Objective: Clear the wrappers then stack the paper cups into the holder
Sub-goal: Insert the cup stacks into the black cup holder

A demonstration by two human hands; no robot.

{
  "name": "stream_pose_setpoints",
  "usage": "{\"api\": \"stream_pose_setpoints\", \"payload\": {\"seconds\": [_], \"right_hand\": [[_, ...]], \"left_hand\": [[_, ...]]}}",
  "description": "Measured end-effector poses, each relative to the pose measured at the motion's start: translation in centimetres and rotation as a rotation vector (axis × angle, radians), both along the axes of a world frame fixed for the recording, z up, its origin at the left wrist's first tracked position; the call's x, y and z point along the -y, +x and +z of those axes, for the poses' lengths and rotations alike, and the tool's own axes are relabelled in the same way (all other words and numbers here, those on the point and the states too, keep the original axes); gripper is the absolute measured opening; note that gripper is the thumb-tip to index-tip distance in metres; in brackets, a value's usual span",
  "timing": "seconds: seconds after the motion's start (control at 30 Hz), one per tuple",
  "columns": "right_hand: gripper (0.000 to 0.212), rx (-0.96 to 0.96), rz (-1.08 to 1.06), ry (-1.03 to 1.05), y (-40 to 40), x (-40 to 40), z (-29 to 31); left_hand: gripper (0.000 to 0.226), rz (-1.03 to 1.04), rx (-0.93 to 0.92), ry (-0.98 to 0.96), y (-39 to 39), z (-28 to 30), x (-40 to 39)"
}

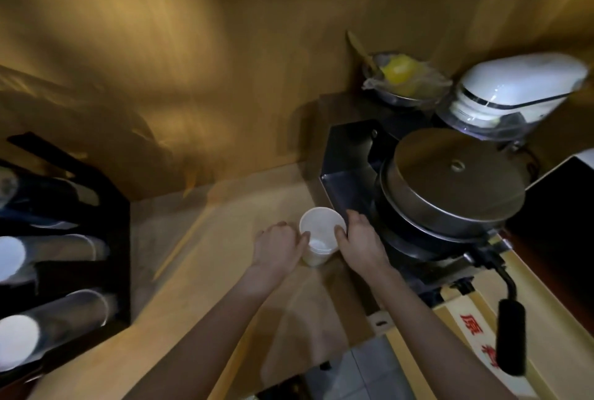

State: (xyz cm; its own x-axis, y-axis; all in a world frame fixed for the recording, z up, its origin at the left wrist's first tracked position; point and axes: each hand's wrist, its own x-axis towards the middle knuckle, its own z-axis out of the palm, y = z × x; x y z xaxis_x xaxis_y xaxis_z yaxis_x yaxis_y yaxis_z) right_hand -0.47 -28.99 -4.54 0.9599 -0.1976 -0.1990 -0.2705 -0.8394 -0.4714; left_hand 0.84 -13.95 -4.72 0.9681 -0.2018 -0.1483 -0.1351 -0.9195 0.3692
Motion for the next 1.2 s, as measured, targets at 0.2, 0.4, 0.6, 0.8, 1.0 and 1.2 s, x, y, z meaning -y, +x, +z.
{"api": "stream_pose_setpoints", "payload": {"seconds": [0.2,0.4,0.6,0.8,1.0,1.2], "right_hand": [[0.027,-0.047,-0.138,0.271,0.2,0.3,-0.9],[0.027,0.081,-0.115,0.460,0.0,-1.1,0.8],[0.022,0.307,0.118,0.652,-1.0,-5.7,2.9],[0.027,0.280,0.358,0.753,-2.6,-10.6,3.2],[0.023,0.141,0.366,0.925,-3.3,-15.3,3.2],[0.055,-0.072,0.498,0.942,-4.4,-20.8,4.8]], "left_hand": [[0.031,0.115,-0.111,-0.226,-0.3,-1.0,0.4],[0.034,0.503,-0.169,-0.788,-0.9,0.4,-2.2],[0.070,0.756,-0.791,-1.353,-2.1,3.2,-7.4],[0.061,0.725,-0.634,-1.440,-4.5,4.9,-11.6],[0.039,0.749,-0.351,-1.435,-8.1,5.0,-16.4],[0.079,0.751,0.080,-1.110,-11.9,5.3,-20.9]]}}
